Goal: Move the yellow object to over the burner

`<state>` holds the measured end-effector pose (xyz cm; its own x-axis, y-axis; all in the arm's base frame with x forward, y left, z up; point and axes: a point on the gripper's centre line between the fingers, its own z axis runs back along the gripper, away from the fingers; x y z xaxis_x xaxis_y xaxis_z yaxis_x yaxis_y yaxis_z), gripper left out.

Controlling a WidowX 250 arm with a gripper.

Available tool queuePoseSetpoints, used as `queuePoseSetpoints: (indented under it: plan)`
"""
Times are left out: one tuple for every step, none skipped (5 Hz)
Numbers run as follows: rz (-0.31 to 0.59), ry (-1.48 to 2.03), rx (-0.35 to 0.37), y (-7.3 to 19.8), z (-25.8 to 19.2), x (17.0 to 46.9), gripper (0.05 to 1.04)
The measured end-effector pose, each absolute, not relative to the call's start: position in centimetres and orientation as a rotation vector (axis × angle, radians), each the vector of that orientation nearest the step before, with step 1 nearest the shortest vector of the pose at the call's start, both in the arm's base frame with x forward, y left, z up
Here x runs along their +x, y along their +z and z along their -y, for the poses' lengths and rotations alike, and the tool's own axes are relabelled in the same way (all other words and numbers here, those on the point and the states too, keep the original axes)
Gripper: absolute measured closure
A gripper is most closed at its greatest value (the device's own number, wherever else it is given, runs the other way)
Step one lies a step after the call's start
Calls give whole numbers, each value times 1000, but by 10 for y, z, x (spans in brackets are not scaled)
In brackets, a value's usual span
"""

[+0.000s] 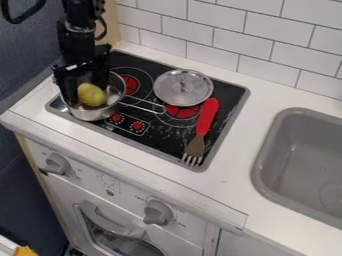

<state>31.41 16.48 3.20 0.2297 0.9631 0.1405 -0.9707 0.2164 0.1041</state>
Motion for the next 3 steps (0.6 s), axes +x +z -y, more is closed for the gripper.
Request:
queuePoseSetpoints:
  plan:
    - [56,1334,179,29,-164,316,134]
    - [55,1340,161,24,-161,315,403]
    - [56,1348,143,22,-160,315,433]
